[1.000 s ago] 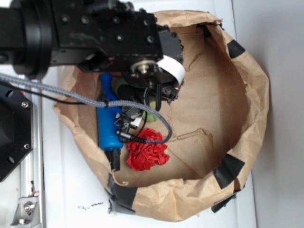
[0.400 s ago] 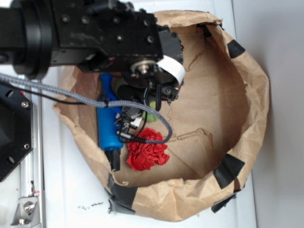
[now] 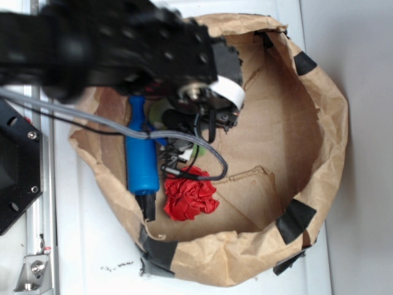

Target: Grab the green animal.

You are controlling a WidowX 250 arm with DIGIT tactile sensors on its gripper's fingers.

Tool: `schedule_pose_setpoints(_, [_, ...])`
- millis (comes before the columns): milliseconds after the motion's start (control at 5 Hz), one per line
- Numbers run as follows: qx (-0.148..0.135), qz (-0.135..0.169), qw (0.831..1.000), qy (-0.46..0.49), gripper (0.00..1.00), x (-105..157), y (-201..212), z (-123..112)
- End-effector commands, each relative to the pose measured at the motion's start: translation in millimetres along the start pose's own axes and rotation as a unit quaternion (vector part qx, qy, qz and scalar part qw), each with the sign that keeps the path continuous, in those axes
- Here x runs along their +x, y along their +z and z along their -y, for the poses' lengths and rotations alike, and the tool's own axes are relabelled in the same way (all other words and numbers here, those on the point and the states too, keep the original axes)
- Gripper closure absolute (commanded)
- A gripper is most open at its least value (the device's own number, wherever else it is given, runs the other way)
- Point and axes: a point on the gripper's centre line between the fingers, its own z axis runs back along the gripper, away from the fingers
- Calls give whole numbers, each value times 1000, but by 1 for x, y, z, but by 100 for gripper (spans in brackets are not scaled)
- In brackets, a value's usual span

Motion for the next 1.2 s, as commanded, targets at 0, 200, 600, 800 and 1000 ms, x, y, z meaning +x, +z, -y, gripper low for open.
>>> schedule_pose_setpoints(0, [2, 23, 999, -28, 0, 10, -13, 9])
schedule_pose_setpoints(200, [3, 29, 999, -33, 0, 6, -12, 15])
schedule_pose_setpoints(600, [-19, 11, 998, -54, 0, -1, -22, 23])
schedule_pose_setpoints(800, [-11, -1, 999, -48, 0, -7, -21, 29])
schedule_pose_setpoints(1000, [-21, -13, 998, -53, 0, -7, -32, 33])
